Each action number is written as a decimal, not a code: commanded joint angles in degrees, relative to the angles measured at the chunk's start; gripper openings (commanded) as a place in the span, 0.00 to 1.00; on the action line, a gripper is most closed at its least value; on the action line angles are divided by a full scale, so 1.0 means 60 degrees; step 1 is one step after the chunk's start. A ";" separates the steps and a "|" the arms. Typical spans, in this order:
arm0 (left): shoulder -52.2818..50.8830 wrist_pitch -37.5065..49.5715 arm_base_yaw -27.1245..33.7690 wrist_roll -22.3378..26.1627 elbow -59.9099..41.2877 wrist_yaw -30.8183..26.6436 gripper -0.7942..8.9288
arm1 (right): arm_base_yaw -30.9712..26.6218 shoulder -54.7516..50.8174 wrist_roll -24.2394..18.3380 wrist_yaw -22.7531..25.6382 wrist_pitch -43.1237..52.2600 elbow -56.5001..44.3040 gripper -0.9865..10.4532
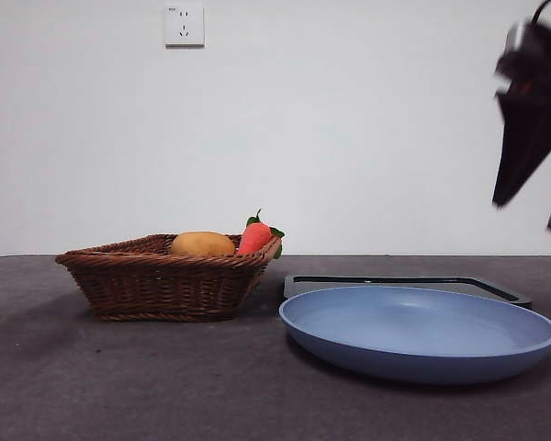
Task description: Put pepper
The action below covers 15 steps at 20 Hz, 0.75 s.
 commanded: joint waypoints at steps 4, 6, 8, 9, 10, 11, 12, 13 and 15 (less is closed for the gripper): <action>0.0040 0.0058 0.0018 -0.0058 0.0186 0.0011 0.43 | 0.0135 0.1687 -0.0018 0.0036 0.0612 0.0160 0.36; 0.0040 0.0055 0.0018 -0.0058 0.0186 0.0011 0.43 | 0.0266 0.2160 -0.0117 0.0055 0.0834 0.0160 0.33; 0.0040 0.0055 0.0018 -0.0058 0.0186 0.0011 0.43 | 0.0393 0.2546 -0.0120 0.0066 0.1016 0.0160 0.33; 0.0040 0.0055 0.0018 -0.0058 0.0186 0.0007 0.43 | 0.0463 0.2710 -0.0117 0.0069 0.1111 0.0160 0.33; 0.0040 0.0055 0.0018 -0.0058 0.0186 0.0007 0.43 | 0.0528 0.2856 -0.0117 0.0076 0.1180 0.0160 0.32; 0.0040 0.0055 0.0018 -0.0058 0.0186 0.0007 0.43 | 0.0579 0.2987 -0.0120 0.0076 0.1239 0.0160 0.28; 0.0040 0.0051 0.0018 -0.0062 0.0186 0.0011 0.43 | 0.0590 0.3089 -0.0117 0.0076 0.1249 0.0160 0.24; 0.0040 0.0051 0.0018 -0.0062 0.0186 0.0007 0.43 | 0.0590 0.3155 -0.0117 0.0076 0.1249 0.0160 0.18; 0.0040 0.0051 0.0018 -0.0062 0.0186 0.0007 0.43 | 0.0586 0.3173 -0.0117 0.0073 0.1249 0.0160 0.09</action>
